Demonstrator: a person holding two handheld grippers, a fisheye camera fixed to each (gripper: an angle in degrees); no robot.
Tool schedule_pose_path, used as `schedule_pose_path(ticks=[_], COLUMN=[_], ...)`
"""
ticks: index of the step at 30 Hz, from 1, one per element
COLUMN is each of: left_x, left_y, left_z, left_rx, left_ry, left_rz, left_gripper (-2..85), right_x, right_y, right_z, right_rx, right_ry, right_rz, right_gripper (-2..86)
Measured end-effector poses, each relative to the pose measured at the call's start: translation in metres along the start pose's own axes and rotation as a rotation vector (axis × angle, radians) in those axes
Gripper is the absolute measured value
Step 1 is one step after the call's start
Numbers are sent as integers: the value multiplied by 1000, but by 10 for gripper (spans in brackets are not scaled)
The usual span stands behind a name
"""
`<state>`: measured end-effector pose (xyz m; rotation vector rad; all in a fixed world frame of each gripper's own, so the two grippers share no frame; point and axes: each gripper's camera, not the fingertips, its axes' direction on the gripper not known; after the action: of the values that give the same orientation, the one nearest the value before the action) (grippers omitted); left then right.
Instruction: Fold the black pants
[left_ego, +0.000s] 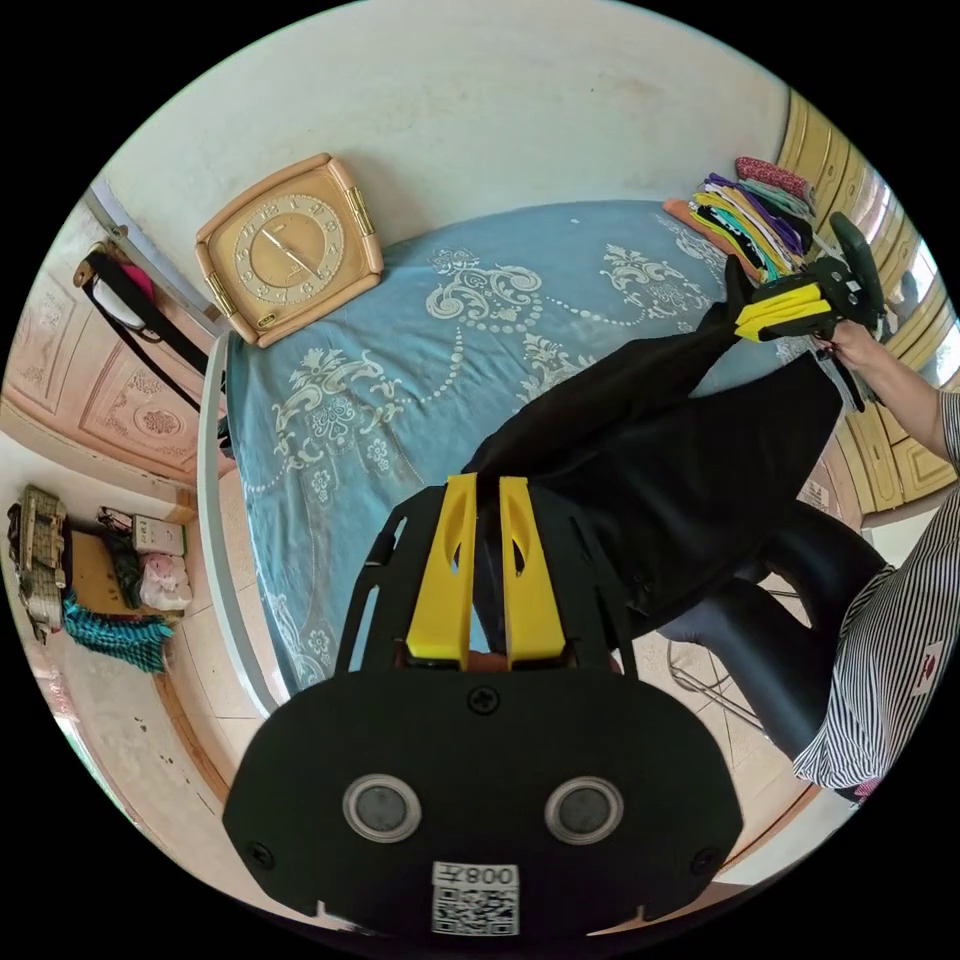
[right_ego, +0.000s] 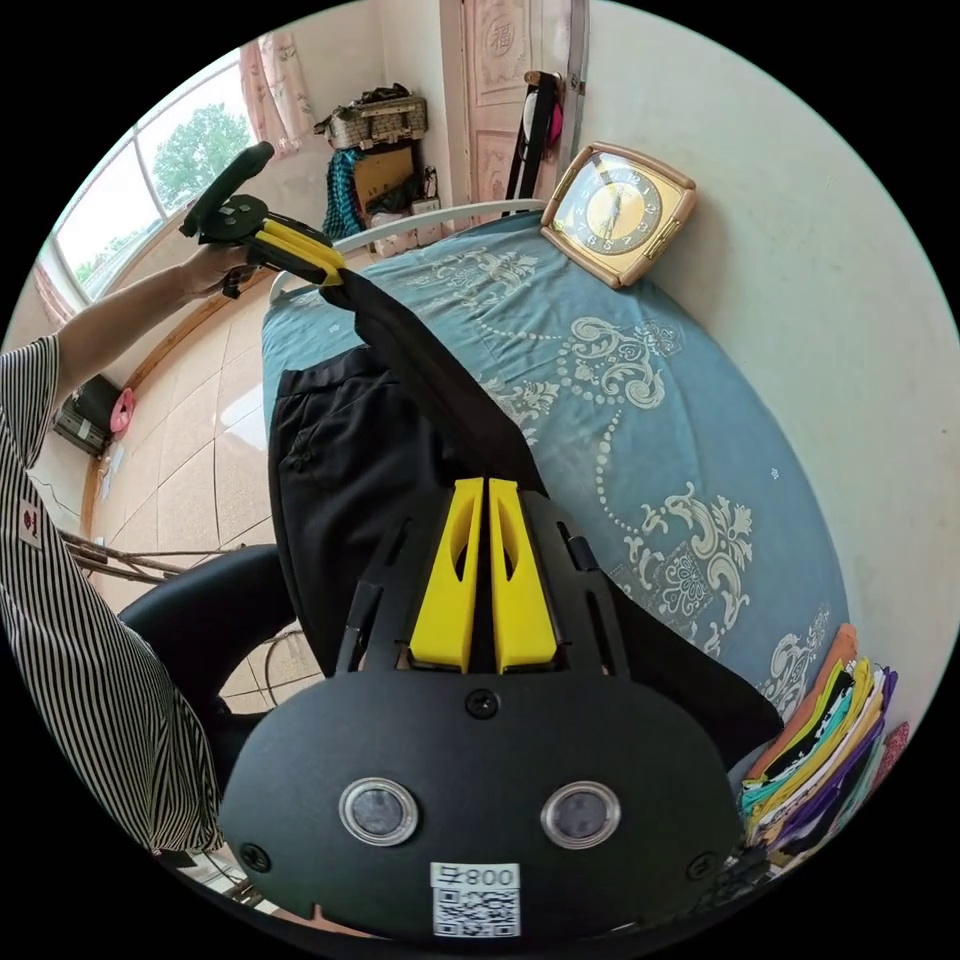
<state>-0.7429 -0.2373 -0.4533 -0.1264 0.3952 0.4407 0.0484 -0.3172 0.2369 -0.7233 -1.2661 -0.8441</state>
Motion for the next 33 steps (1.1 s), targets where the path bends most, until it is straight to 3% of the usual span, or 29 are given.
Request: schedule_pose_path(ticks=[15,33], left_x=[45,48], left_y=[133,214], left_z=[94,194], left_rx=[-236,-218], left_ry=[41,62], left_rz=[-20,-50], left_gripper=[8,11], right_x=[-108,-127], right_y=[57,79], right_z=[82,154], right_rx=[-169,-281], right_ry=[-179,-169], right_rz=[-113,-122], right_gripper=[5,6])
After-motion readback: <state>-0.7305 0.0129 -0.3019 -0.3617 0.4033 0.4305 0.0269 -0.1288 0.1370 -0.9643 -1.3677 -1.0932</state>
